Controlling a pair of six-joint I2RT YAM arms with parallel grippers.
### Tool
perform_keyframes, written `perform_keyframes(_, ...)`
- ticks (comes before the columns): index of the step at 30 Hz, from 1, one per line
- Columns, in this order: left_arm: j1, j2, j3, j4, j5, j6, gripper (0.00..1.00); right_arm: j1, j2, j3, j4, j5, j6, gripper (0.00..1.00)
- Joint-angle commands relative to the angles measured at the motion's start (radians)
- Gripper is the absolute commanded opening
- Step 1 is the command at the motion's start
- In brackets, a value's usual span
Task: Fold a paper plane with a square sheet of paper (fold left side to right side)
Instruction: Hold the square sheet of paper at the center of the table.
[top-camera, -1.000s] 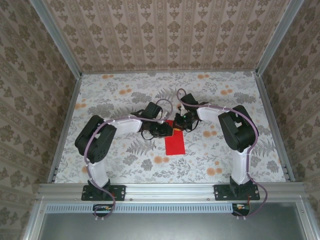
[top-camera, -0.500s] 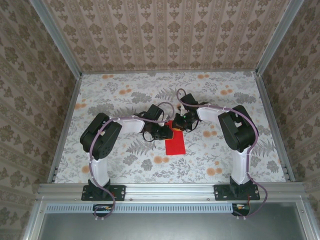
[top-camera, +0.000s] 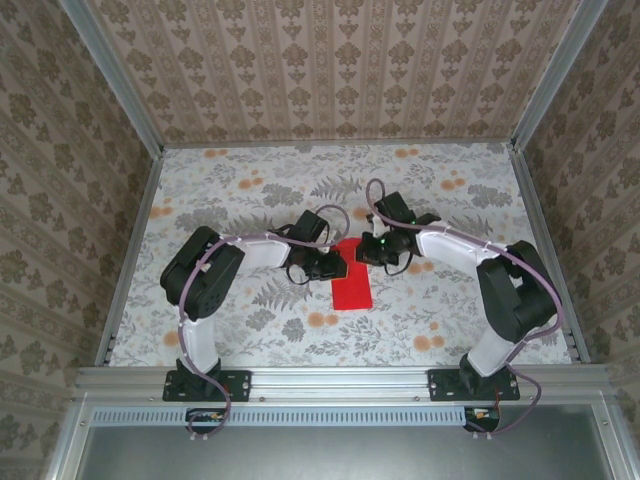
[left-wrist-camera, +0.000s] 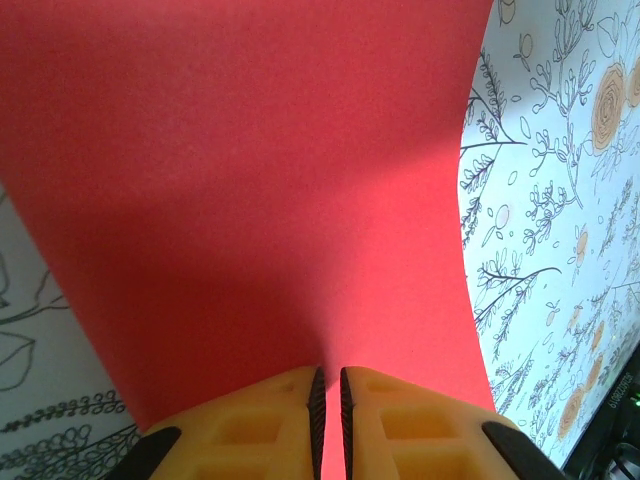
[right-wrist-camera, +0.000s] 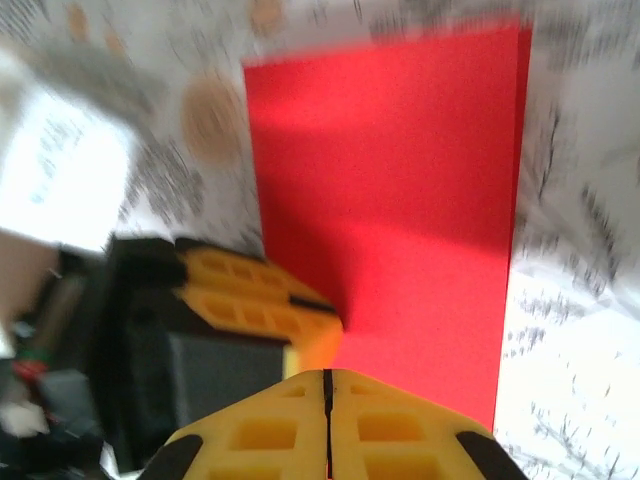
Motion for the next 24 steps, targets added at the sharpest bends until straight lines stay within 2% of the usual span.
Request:
perform_keyframes(1,-0.013,0.003,-0.029,-0.049,-0.047,-0.004,0.16,0.040,-0.007,-0.069,-0.045,-0.013,0.037,0.06)
perform_keyframes(13,-0.011,-0.015,0.001,-0.054,-0.038,-0.001,0.16,0.064,0.086,-0.109,-0.084,0.032,0.044,0.06)
perform_keyframes(24,0.012,-0.021,0.084,-0.080,-0.030,0.025,0.21,0.064,0.118,-0.122,-0.108,0.051,0.032,0.05)
